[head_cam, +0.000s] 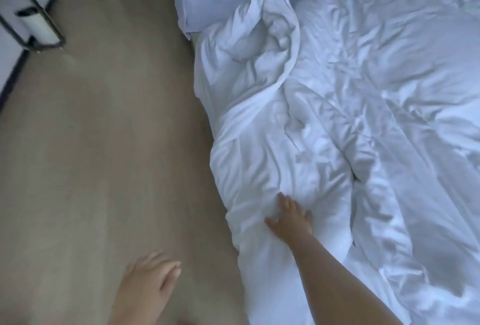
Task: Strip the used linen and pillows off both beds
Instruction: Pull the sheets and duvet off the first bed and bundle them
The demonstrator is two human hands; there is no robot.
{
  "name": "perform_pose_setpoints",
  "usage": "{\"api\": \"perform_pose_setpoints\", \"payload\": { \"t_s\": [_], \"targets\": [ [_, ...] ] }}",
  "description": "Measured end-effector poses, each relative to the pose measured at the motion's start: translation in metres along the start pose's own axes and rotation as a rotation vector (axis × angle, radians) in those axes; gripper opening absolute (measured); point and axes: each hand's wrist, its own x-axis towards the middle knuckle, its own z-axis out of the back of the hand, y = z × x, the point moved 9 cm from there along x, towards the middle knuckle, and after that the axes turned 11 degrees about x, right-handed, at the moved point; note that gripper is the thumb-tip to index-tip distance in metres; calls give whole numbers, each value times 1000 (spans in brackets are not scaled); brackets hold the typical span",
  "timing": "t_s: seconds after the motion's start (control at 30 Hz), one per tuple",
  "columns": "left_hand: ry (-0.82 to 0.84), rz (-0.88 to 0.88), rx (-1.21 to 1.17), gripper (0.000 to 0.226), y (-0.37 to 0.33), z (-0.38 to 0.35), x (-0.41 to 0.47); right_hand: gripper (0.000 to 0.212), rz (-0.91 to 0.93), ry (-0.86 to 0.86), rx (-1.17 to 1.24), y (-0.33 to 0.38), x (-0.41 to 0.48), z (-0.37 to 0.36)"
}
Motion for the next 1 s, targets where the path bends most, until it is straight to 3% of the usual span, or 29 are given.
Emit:
{"api": "perform_pose_setpoints", "payload": {
  "t_s": [0.1,0.17,0.37,0.47,0.57,0.7,0.8,0.9,0.97,1.0],
  "targets": [
    [-4,-24,-28,73,54,23,19,73,-74,9,-91,7,-9,-24],
    [31,-31,-25,50,64,35,50,73,-98,-6,-78,7,-10,-22],
    [30,-277,22,27,15,43,171,81,-167,45,15,9,17,-25],
    [51,-342,42,63,-17,40,228,81,-211,55,-8,3,33,-34],
    [141,-323,-38,69,-38,32,288,97,-254,-58,-55,-2,45,-30],
    [260,-63,-395,73,-31,18,362,68,-335,-125,130,-16,51,-40],
    [361,96,-588,77,-20,-1,395,66,-361,-118,185,-13,52,-31],
    [452,91,-567,62,-24,-14,411,53,-381,-191,264,-9,52,-16],
    [487,-12,-406,47,-37,-13,420,28,-420,-403,359,-17,42,11],
    [488,-62,-336,40,-39,-11,425,21,-487,-414,447,-22,42,16]
  ]
}}
